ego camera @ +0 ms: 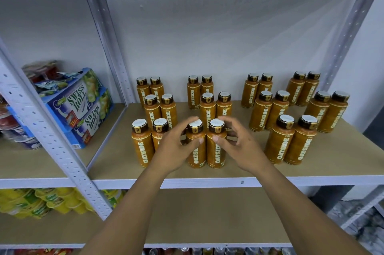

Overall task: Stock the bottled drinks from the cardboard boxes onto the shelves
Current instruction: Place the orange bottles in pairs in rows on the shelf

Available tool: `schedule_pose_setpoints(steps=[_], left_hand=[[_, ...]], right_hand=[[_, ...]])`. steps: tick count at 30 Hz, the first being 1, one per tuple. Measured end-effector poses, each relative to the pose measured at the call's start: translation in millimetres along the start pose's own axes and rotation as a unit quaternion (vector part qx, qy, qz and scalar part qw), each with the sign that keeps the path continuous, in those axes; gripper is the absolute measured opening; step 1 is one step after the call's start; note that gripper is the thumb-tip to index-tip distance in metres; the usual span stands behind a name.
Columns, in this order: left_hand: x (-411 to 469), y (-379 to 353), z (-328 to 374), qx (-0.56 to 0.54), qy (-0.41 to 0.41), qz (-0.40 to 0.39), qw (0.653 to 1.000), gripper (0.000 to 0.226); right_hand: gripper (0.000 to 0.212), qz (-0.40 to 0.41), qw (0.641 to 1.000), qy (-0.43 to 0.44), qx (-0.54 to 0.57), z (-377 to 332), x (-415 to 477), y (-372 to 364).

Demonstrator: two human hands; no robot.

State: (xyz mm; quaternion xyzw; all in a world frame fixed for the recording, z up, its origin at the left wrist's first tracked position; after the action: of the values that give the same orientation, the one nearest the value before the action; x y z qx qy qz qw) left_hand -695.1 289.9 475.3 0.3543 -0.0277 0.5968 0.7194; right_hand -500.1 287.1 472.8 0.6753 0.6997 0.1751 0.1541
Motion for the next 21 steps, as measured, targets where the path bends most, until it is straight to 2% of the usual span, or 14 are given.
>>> schedule_pose_setpoints(steps=[21], left_hand=[[-1.7,0.4,-2.6,-0.002,0.014,0.012,1.000,0.060]], right_hand=[[0.055,0.004,1.000,0.002,0.020,5.2,4.9,-4.7]])
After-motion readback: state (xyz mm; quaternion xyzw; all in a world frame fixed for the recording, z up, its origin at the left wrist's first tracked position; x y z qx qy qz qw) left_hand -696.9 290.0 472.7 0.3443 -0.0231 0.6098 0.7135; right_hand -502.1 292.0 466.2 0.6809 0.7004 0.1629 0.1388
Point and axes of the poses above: each hand's wrist, its own x-axis towards the middle knuckle, its own y-axis out of the back of the hand, z = x × y, the point moved 7 cm from there along x, towards the middle knuckle, and after that the axes turned 15 degrees about -y, right-handed, at the moved point
